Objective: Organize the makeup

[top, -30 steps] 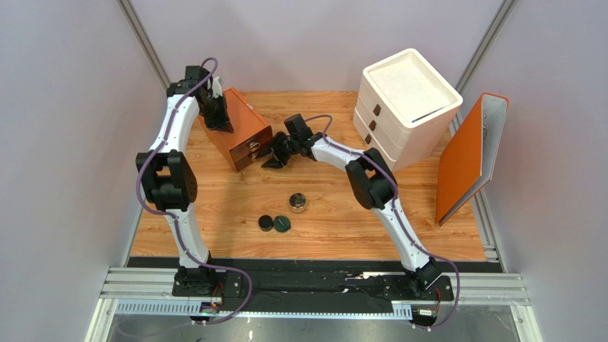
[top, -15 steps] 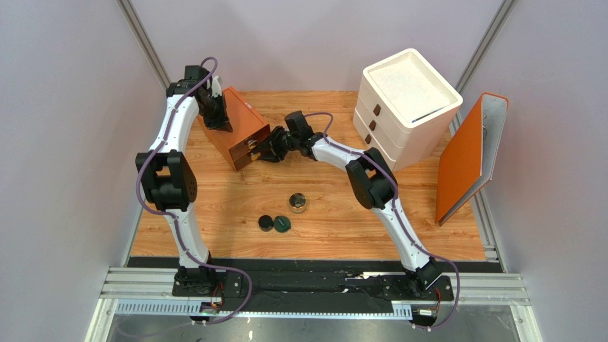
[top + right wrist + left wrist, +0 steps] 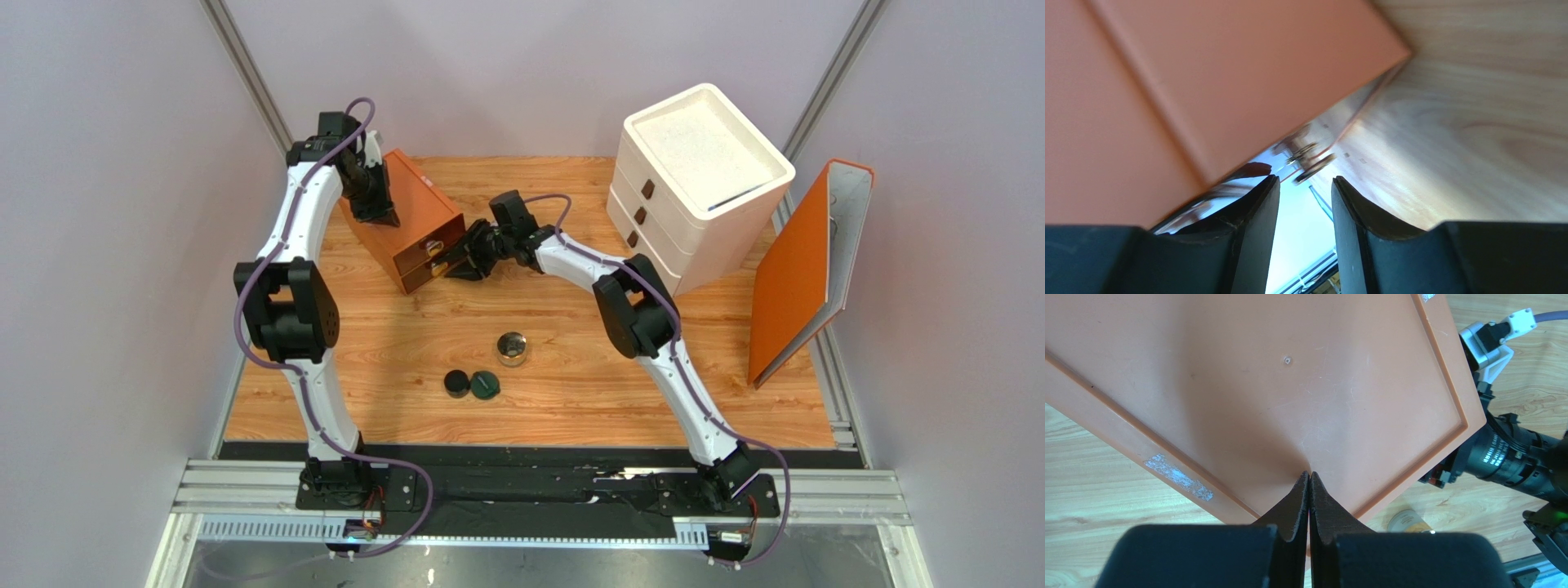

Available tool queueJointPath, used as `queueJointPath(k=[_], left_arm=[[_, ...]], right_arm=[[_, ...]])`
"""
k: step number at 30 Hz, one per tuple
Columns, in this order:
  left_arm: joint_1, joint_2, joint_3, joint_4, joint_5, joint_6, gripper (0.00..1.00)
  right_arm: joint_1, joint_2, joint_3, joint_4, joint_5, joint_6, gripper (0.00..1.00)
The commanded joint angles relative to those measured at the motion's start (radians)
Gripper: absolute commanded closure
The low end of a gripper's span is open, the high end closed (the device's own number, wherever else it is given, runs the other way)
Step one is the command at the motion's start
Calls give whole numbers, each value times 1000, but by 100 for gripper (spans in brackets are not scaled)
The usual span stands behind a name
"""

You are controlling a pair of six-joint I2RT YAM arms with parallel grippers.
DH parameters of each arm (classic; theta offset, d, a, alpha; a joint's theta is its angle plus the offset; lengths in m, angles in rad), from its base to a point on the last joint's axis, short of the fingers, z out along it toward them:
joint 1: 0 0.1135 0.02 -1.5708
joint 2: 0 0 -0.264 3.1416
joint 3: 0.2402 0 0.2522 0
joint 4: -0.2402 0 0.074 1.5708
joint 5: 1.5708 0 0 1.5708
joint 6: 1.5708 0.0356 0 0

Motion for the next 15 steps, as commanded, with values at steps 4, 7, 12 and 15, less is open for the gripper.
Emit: queueJointPath(k=[4,7,12,15], left_arm=[[0,54,-10,-116,-63,36,100],[0,53,-11,-116,-63,33,100],[0,51,-5,-116,-62,30,100],[2,50,-2,-118,-63,30,100]], right_arm=[[1,49,56,-104,-19,-47,53],[7,43,41,-133,-4,-67,54],[9,20,40,-172,-7,-96,62],[7,-20,17,-216,-7,-147,69]])
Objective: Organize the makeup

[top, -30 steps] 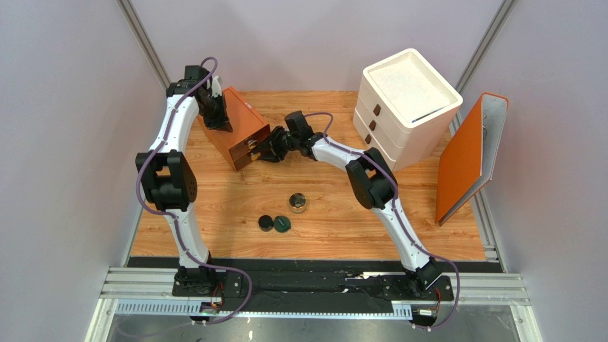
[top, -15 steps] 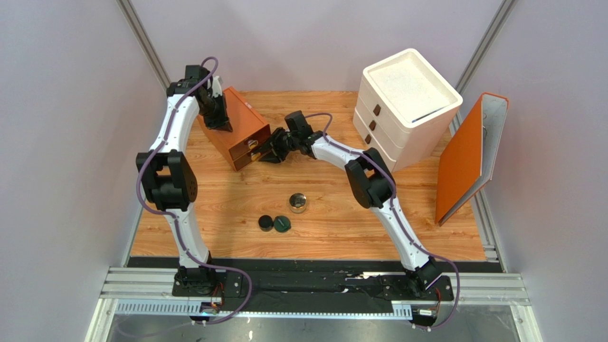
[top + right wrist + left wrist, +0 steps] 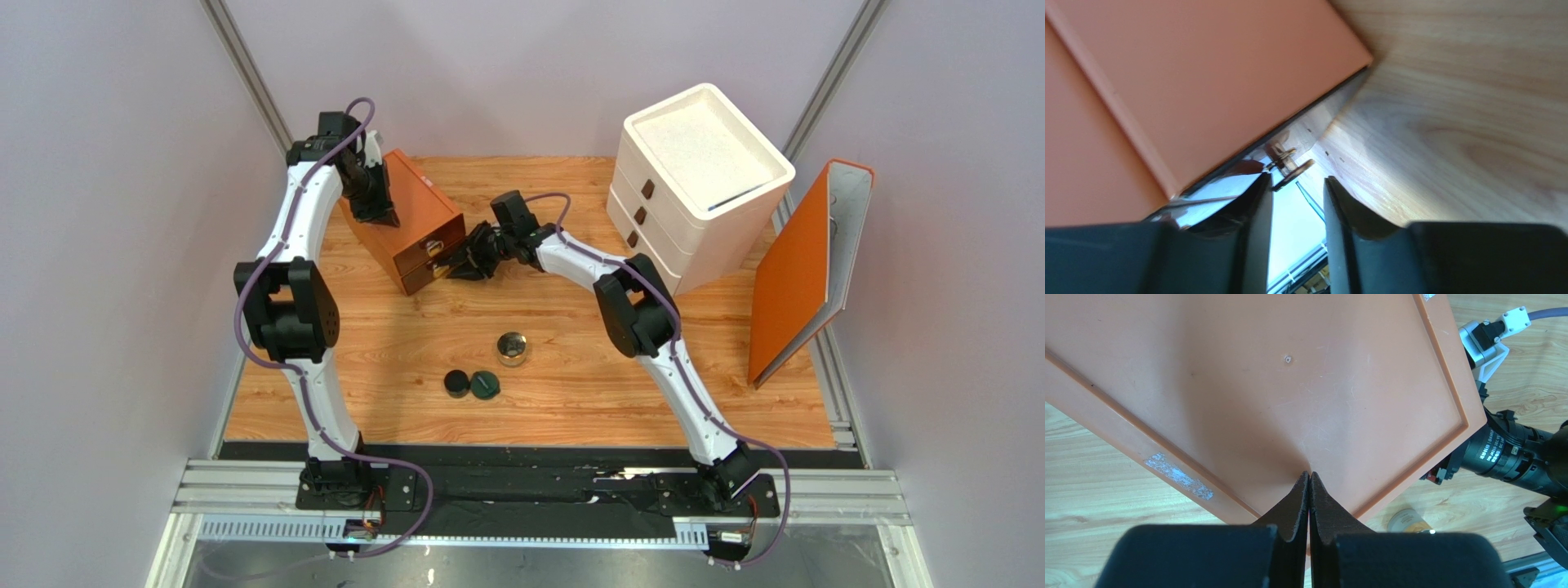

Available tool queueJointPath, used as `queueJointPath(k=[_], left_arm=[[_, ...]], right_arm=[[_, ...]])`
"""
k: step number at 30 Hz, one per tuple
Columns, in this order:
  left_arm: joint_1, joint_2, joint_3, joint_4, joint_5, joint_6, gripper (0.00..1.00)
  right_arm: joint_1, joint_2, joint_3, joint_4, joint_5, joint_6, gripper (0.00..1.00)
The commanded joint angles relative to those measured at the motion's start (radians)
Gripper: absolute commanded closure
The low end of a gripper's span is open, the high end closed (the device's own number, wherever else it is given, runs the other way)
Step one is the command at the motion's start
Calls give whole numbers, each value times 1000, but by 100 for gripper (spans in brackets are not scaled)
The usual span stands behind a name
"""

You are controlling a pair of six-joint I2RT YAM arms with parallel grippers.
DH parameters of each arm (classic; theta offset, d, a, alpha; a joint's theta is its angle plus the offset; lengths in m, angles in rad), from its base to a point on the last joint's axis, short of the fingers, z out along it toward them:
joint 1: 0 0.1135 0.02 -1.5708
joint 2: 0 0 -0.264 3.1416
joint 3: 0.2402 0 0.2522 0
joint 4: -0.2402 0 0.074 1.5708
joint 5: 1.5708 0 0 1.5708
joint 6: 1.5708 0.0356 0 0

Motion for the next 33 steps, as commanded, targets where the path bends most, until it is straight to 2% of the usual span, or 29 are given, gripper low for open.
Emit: queueJointPath(k=[1,7,13,16,17,19,21,25,29,33], left_arm=[[2,50,-5,-113,-62,30,100],[2,50,-4,-111,-61,25,100],[2,50,-1,-110,-65,25,100],[0,52,-5,-110,-62,22,100],[0,50,-7,-108,-62,24,100],[0,50,-8,-108,-61,24,100],[0,50,-5,-110,-61,25,100],[0,47,-5,-110,-62,28,100],[2,50,-7,-120,-82,31,100],[0,56,-2,-125,-91,37,100]], right_arm=[[5,-55,-34,-160,6,-111,72],[-3,-186,-169,-241,-20,-228,84],[-7,-308,-331,-346,-23,-340,84],[-9,-358,-355,-370,-19,-400,77],[-9,-364,-349,-373,-17,-416,70],[-11,-368,-314,-383,-9,-458,64],[-12,-381,-280,-407,16,-490,51],[-11,-416,-161,-546,99,-660,32],[12,-457,-131,-661,175,-827,15],[61,-476,-154,-767,265,-969,12]])
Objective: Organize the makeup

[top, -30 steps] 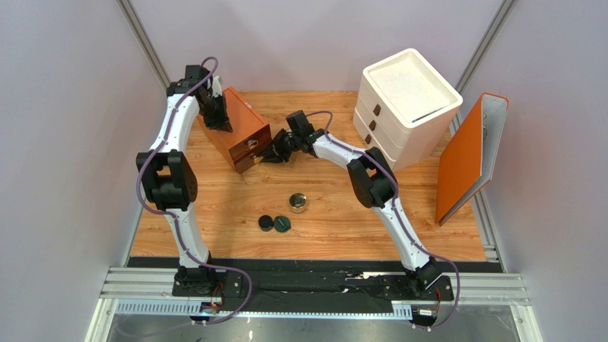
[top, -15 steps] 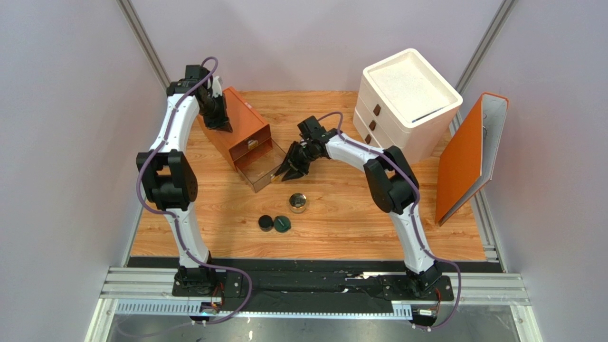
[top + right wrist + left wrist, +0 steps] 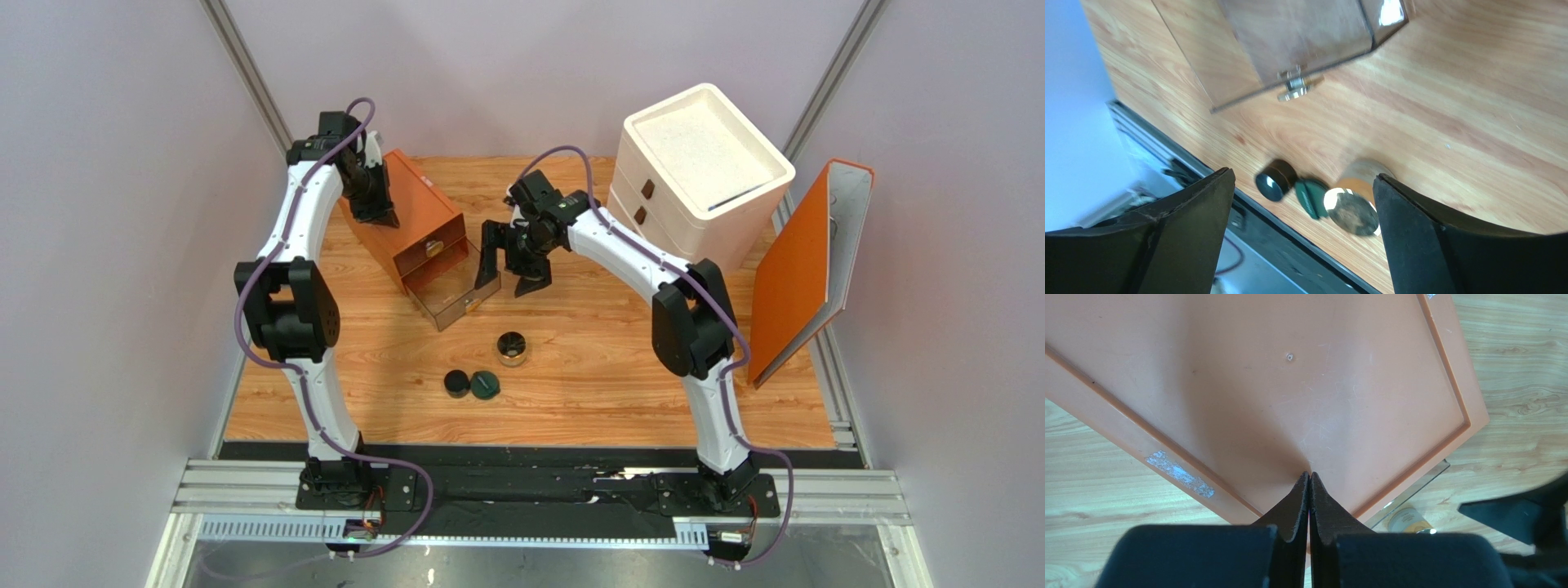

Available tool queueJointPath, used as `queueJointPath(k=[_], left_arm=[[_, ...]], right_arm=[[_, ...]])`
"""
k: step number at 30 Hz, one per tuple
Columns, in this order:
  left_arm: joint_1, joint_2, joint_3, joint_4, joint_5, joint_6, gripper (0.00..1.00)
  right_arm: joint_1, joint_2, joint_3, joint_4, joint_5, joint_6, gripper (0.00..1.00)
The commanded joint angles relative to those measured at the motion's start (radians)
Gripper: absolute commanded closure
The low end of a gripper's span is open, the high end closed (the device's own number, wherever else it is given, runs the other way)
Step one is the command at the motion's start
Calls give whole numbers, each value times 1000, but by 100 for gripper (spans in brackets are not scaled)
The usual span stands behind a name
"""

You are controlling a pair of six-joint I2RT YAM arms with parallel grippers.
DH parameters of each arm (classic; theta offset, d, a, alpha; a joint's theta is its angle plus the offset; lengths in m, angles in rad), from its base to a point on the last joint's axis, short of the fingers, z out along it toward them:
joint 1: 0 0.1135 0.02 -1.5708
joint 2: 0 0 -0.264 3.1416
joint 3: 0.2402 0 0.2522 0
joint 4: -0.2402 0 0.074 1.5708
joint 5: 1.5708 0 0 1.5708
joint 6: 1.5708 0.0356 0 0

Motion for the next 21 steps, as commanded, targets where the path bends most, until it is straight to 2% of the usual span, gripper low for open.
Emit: queueJointPath(k=[1,5,10,21], left_arm=[[1,53,-10,-113,-87,37,100],[2,58,-7,-122,-89,45,100],[2,58,-13,-122,-94,48,100],[1,52,-19,-121,-83,51,100]], right_arm=[[72,-66,9,-197,133,-245,12],[147,-70,-40,-257,215,-341,12],[184,-64,-131,-219,210,-324,12],[185,11,-108,-228,333,-318,13]])
